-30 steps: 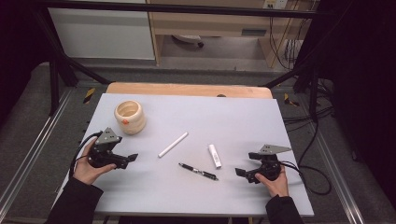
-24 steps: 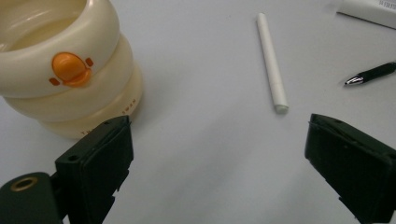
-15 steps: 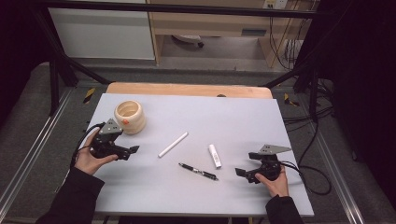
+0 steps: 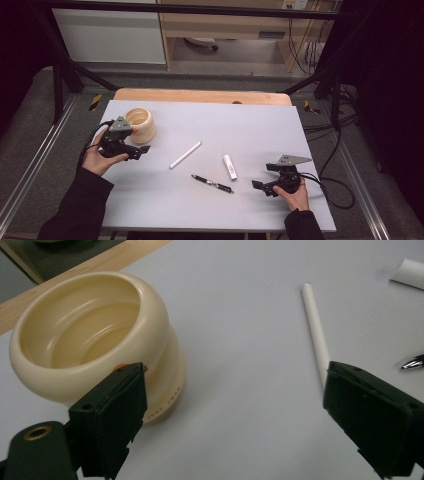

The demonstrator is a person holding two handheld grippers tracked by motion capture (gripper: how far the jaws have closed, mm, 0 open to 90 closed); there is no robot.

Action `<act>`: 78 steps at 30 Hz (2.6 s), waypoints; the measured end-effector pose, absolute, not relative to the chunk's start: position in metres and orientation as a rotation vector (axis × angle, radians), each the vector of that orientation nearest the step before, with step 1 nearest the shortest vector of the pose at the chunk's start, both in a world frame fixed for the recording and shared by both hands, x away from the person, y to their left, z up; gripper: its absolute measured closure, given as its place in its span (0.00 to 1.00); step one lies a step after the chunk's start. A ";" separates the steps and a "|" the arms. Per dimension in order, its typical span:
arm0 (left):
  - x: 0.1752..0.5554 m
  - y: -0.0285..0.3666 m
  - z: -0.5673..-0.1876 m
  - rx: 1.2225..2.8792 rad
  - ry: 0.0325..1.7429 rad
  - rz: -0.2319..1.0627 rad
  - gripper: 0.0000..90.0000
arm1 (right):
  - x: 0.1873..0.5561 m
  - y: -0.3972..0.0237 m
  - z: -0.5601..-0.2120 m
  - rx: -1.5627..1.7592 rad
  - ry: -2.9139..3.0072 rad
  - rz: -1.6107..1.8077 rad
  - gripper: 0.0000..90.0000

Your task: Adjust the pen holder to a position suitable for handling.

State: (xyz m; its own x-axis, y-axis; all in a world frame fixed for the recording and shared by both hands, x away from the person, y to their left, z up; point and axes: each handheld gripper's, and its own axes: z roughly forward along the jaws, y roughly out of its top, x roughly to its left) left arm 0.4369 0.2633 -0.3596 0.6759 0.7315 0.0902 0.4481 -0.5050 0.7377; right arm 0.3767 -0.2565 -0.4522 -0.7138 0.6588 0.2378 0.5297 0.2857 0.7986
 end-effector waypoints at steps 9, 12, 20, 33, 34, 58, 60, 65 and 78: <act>0.453 0.258 -0.355 2.182 0.923 0.536 0.13 | 0.377 -0.256 -0.452 1.118 2.407 1.404 0.01; 0.459 0.257 -0.353 2.188 0.932 0.540 0.14 | 0.377 -0.257 -0.452 1.117 2.407 1.403 0.01; 0.473 0.255 -0.352 2.196 0.960 0.568 0.17 | 0.377 -0.257 -0.452 1.114 2.409 1.401 0.01; 0.494 0.254 -0.359 2.240 0.982 0.597 0.35 | 0.377 -0.256 -0.452 1.118 2.412 1.402 0.01; 0.495 0.254 -0.360 2.242 0.983 0.592 0.35 | 0.377 -0.256 -0.452 1.118 2.412 1.402 0.01; 0.503 0.250 -0.370 2.324 0.916 0.657 0.67 | 0.377 -0.256 -0.453 1.113 2.420 1.397 0.01; 0.504 0.249 -0.370 2.335 0.917 0.660 0.67 | 0.377 -0.256 -0.453 1.112 2.421 1.396 0.01; 0.505 0.246 -0.369 2.368 0.907 0.676 0.70 | 0.377 -0.256 -0.453 1.113 2.421 1.397 0.01; 0.505 0.245 -0.368 2.393 0.875 0.665 0.79 | 0.377 -0.256 -0.453 1.113 2.422 1.396 0.01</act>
